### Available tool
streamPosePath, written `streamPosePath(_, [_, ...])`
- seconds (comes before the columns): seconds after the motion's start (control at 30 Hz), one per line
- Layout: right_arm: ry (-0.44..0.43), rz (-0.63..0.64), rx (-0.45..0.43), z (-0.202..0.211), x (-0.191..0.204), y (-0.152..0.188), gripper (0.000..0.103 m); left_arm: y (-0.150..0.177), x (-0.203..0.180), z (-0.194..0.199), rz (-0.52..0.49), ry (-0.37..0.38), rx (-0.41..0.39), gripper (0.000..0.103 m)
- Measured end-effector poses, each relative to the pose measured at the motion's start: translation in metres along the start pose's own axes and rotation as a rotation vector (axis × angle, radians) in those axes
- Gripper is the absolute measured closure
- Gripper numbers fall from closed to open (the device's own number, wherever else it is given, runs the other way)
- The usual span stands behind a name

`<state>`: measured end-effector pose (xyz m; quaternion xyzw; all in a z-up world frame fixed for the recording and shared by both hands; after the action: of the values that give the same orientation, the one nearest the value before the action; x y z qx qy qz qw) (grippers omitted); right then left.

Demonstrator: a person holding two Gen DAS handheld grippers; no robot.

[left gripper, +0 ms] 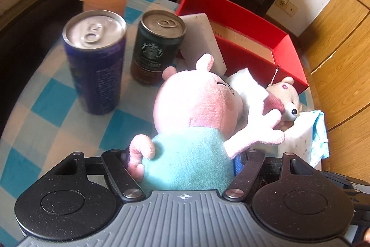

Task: Organize soft objects

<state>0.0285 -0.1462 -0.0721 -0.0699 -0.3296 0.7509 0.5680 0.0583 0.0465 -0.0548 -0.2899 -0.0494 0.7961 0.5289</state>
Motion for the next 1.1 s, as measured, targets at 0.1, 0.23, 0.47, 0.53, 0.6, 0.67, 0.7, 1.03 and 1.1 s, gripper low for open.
streamPosePath(0.1, [-0.002, 0.002, 0.001, 0.001, 0.003, 0.0, 0.058, 0.009, 0.006, 0.015, 0.015, 0.012, -0.012, 0.032])
streamPosePath(0.23, [-0.001, 0.006, -0.017, 0.011, 0.006, 0.001, 0.058, 0.016, 0.003, 0.035, 0.0, 0.009, -0.059, 0.032])
streamPosePath(0.47, [-0.013, 0.005, -0.104, 0.045, 0.012, -0.001, 0.058, 0.014, -0.029, 0.075, -0.031, 0.09, -0.209, 0.031])
streamPosePath(0.53, [-0.011, 0.004, -0.137, 0.055, 0.015, -0.005, 0.058, 0.011, -0.041, 0.083, -0.054, 0.106, -0.262, 0.031])
streamPosePath(0.6, [0.001, 0.006, -0.174, 0.065, 0.016, -0.01, 0.058, 0.008, -0.05, 0.091, -0.064, 0.124, -0.303, 0.031])
streamPosePath(0.67, [0.015, 0.01, -0.204, 0.072, 0.016, -0.016, 0.058, 0.003, -0.057, 0.093, -0.058, 0.149, -0.322, 0.031])
streamPosePath(0.7, [0.018, 0.009, -0.218, 0.075, 0.016, -0.02, 0.058, 0.0, -0.059, 0.093, -0.052, 0.157, -0.325, 0.031])
streamPosePath(1.03, [-0.038, 0.0, -0.307, 0.092, 0.017, -0.043, 0.058, -0.014, -0.072, 0.094, -0.038, 0.208, -0.385, 0.03])
streamPosePath(1.1, [-0.053, 0.0, -0.281, 0.084, 0.014, -0.038, 0.058, -0.013, -0.071, 0.092, -0.038, 0.198, -0.384, 0.03])
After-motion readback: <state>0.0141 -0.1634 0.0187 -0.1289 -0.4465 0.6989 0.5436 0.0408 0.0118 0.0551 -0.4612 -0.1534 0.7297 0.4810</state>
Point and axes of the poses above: each gripper's, at about its wrist camera, not at the fingertips, and z roughly against the way its jaws point, x to its left, y to its underside, the point moved 3 cm from there along -z, roughly the way its jaws point, and after that the axes turned 14 degrees about z, right-handed, at the moved point
